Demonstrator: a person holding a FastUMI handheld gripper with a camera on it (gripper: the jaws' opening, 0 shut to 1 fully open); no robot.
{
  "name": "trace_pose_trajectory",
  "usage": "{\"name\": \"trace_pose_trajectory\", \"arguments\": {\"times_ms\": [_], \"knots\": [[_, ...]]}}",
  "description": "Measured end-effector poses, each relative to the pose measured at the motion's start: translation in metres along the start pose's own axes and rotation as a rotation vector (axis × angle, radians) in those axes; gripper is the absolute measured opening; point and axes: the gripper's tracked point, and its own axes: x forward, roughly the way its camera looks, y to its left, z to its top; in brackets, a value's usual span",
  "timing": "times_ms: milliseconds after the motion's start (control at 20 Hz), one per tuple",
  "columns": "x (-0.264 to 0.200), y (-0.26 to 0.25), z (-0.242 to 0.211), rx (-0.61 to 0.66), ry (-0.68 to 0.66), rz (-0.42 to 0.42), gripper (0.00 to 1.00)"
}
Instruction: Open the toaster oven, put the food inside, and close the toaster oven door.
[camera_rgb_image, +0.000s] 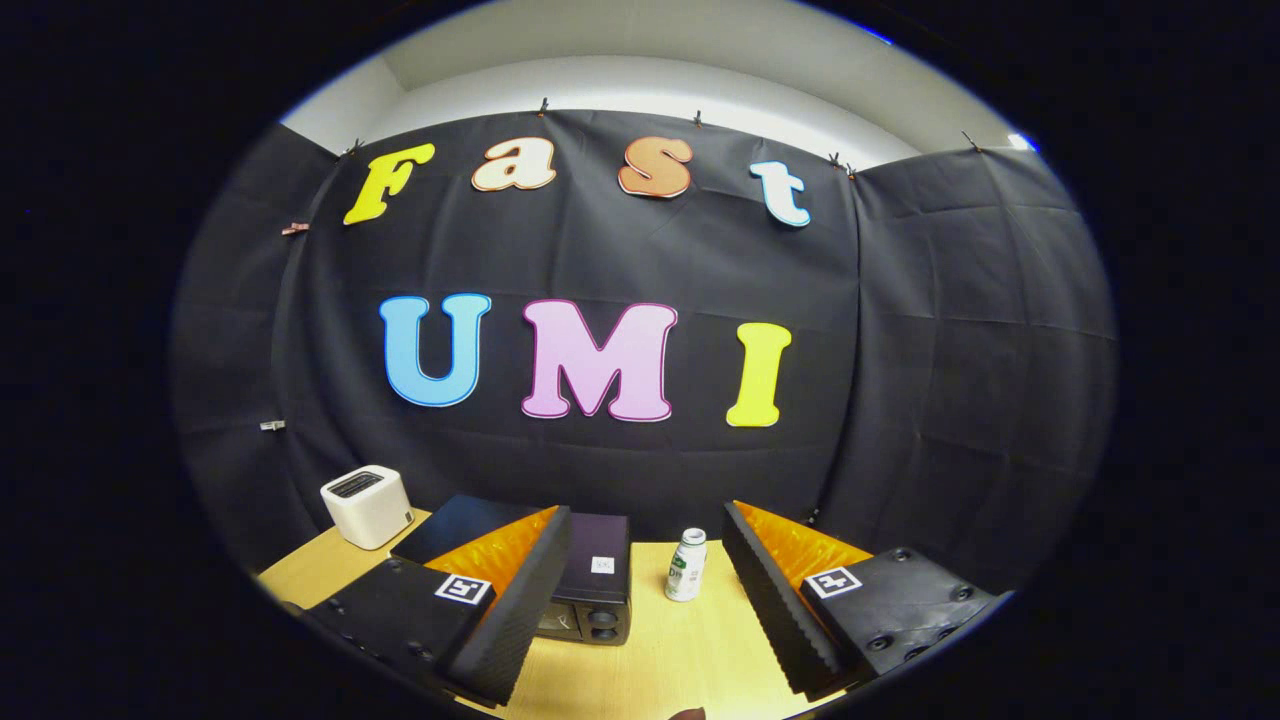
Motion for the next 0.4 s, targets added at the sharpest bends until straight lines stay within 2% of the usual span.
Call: {"name": "trace_pose_trajectory", "arguments": {"times_ms": [400], "knots": [[0.006,-0.026,0.0,0.014,-0.01,-0.034,0.98]]}}
